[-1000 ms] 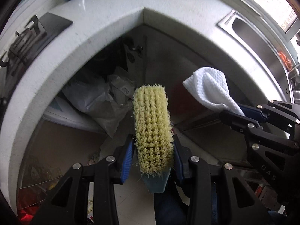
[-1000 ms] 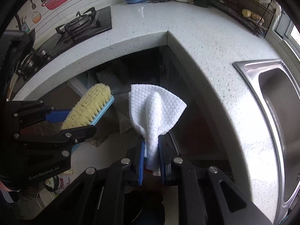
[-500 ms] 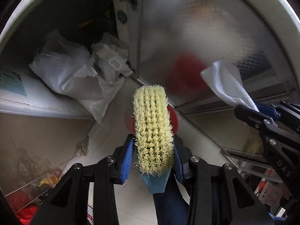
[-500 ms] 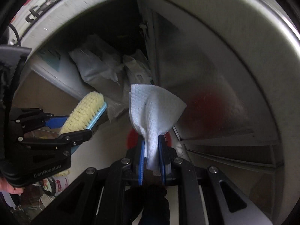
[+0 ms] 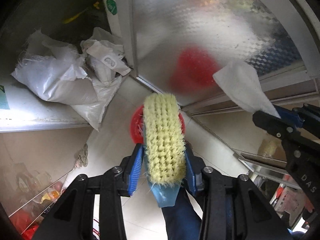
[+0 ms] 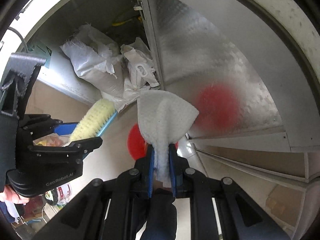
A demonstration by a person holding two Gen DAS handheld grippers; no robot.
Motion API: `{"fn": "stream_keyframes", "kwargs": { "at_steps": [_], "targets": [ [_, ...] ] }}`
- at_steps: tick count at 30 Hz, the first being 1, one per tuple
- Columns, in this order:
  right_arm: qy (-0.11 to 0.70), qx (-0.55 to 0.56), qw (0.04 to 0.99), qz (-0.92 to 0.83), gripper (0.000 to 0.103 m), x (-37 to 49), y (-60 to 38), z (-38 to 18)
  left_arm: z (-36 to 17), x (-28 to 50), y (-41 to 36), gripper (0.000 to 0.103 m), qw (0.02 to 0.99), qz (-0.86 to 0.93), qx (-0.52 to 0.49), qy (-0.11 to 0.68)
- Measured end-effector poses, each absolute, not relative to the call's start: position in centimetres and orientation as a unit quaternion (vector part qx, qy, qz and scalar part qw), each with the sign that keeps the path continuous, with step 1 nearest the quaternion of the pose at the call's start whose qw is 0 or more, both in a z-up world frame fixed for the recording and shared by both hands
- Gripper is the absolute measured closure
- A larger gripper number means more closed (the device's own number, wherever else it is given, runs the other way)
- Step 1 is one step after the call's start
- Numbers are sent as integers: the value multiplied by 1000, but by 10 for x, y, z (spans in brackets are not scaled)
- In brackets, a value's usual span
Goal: Collect trash
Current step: 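Open the right gripper to drop the cloth into the bucket while the left holds the brush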
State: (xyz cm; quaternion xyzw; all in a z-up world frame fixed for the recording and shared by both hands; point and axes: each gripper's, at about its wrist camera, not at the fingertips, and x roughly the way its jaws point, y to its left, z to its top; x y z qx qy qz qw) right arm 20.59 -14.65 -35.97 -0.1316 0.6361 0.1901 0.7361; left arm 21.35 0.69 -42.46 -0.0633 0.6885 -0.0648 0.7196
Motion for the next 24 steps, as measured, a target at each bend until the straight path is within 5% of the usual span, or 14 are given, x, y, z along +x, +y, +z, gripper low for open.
{"fn": "stream_keyframes", "kwargs": {
  "at_steps": [3,6,24],
  "targets": [
    [638,-127,736,188,90,205,-152,-357,-419,215,6,39,722,-64,-63,686],
    [640,-124,735,187,90,204,-156,-353,-411,214,8,33,723,-65,-66,684],
    [640,-149,717,231,90,189,-123,-371,-408,169,60,32,741,5,-112,662]
  ]
}}
